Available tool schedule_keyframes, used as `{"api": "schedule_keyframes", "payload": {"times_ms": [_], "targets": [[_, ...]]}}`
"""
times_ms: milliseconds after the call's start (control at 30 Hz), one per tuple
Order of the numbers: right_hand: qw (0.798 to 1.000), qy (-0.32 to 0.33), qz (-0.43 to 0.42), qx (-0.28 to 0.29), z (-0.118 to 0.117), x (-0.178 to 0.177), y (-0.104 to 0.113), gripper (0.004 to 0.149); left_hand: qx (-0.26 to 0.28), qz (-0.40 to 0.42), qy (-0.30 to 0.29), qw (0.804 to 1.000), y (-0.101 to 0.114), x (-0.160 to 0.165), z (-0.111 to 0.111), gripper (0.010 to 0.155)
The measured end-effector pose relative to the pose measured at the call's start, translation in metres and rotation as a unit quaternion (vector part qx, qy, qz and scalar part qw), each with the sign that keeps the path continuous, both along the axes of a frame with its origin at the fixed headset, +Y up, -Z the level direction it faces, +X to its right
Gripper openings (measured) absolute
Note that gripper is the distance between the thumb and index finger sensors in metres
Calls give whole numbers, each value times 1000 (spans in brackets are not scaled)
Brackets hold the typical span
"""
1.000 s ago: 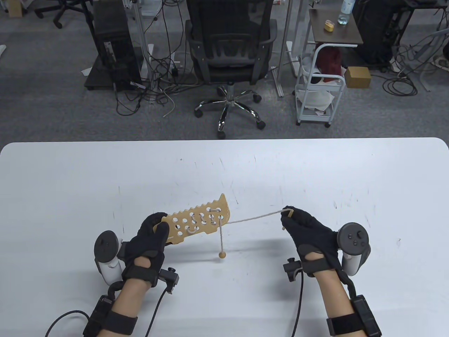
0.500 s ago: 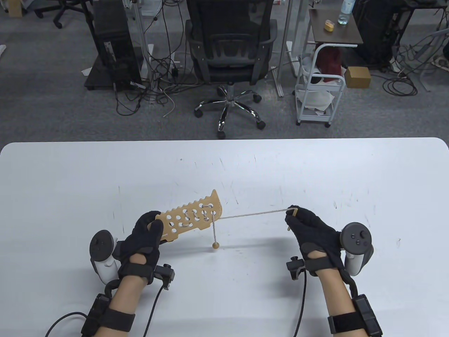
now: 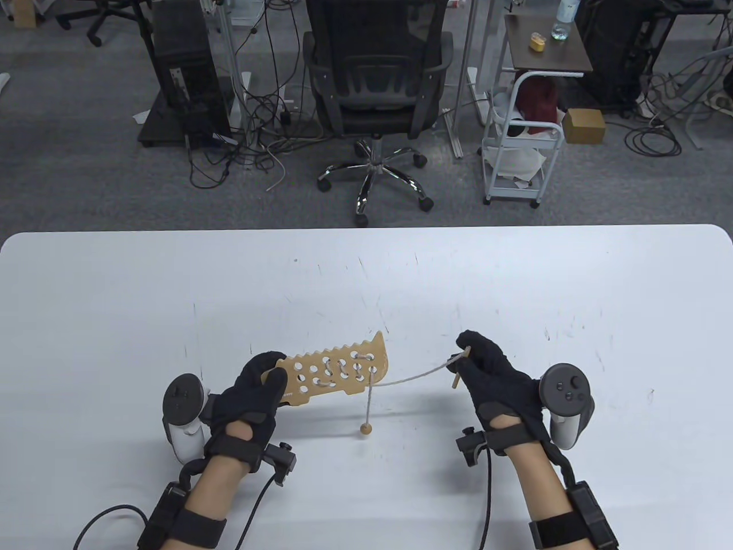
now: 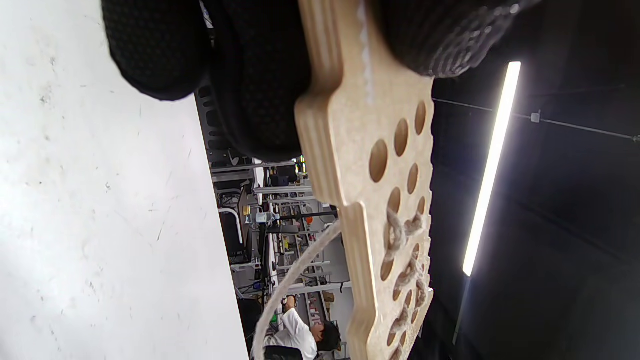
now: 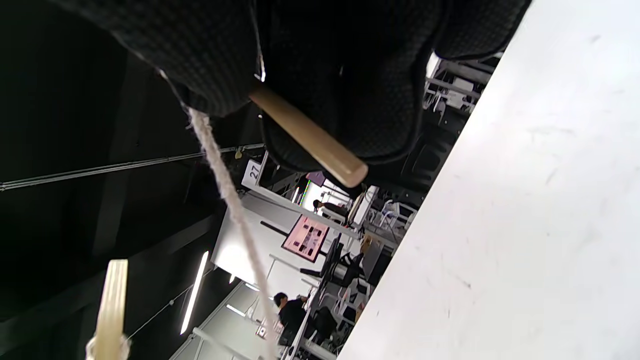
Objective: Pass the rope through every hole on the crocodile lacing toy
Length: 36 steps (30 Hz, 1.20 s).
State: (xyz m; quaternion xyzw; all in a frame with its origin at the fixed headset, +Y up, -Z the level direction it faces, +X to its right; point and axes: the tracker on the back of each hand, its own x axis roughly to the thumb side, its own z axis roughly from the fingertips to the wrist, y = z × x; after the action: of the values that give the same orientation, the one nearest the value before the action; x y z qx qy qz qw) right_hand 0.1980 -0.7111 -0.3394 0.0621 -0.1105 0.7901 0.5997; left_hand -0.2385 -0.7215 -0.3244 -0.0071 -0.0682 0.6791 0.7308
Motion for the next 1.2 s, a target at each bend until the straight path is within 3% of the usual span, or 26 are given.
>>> {"api": "schedule_keyframes", "payload": {"times_ms": [533,1200], "targets": [[999,28,24,14,7,-25,1,38,18,-5,-57,998,8,25,11,54],[987,104,-120,-31,17,-57,-4,39,38,-13,-131,991,15,56,27,54]]}}
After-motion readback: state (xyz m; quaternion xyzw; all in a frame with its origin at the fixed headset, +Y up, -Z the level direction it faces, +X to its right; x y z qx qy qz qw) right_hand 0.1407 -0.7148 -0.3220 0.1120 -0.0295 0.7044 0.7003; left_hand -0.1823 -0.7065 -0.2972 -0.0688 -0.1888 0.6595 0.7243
